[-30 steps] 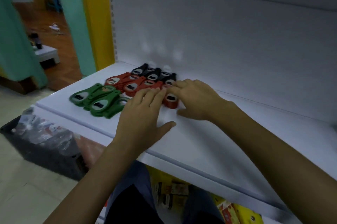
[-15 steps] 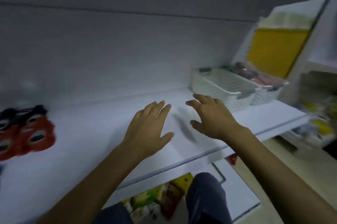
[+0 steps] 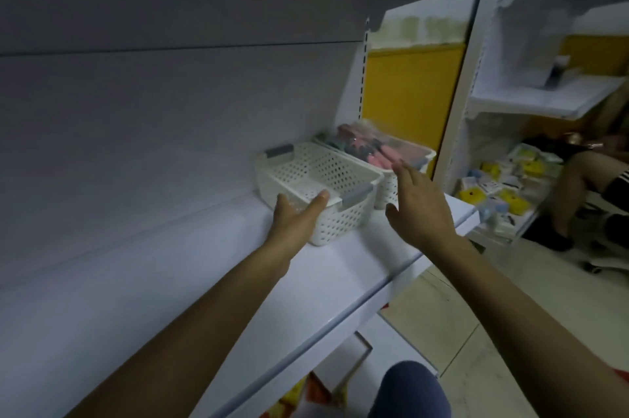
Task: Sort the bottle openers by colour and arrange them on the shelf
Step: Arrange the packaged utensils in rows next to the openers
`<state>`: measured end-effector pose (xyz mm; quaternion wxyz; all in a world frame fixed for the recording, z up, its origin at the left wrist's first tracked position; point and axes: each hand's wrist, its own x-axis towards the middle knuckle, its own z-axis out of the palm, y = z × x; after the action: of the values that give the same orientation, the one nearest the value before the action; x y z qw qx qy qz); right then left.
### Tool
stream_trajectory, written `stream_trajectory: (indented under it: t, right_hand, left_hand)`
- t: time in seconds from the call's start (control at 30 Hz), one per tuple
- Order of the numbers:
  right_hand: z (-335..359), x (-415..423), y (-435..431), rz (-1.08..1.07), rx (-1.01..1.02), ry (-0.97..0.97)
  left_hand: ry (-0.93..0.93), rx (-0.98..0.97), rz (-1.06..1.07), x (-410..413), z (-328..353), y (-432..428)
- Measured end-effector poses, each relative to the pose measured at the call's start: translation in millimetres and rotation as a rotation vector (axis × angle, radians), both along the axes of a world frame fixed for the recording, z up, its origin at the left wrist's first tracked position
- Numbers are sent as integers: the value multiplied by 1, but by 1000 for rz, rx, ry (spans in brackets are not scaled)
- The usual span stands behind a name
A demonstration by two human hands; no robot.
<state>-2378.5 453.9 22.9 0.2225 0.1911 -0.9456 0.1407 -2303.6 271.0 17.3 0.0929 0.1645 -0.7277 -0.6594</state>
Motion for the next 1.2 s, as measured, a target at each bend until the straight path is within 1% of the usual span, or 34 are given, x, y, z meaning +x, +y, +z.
stream_trajectory:
  t: [0.07,0.13,0.23,0.33,0.4,0.47,0.53,0.63,0.77,0.83,0.97,1.1,1.2]
  right_hand:
    - [0,-28,2,31,8,-5]
    - [0,-53,3,53,76,-17]
    - [1,-84,3,71,204,91]
    - [4,-108,1,186,265,150]
    - [0,-116,0,246,191,149]
    - [-5,-119,-3,260,21,111]
    - [-7,-123,-9,254,-71,122]
    - [8,-129,-17,244,-131,235]
    - [45,-127,-17,205,-286,386]
    - [54,-126,-16,225,-299,422]
    - [69,-123,-11,269,-300,560]
    - [99,-111,-12,301,-345,689]
    - [107,-93,-23,392,-354,805]
  left_hand:
    - [22,70,56,-15,-1,8]
    - [47,111,107,-23,-7,13]
    - [78,174,181,-27,-12,16]
    - [129,187,262,-28,-15,18]
    - [151,176,295,-28,-15,21]
    - [154,184,312,-30,-15,21]
    - [149,178,337,-31,-16,21]
    - [140,141,352,-31,-18,19]
    - [147,135,362,-33,-17,20]
    - [154,145,378,-32,-17,19]
    - [144,131,393,-31,-20,18]
    - [102,121,342,-37,-17,24]
    - [59,167,302,-40,-15,28]
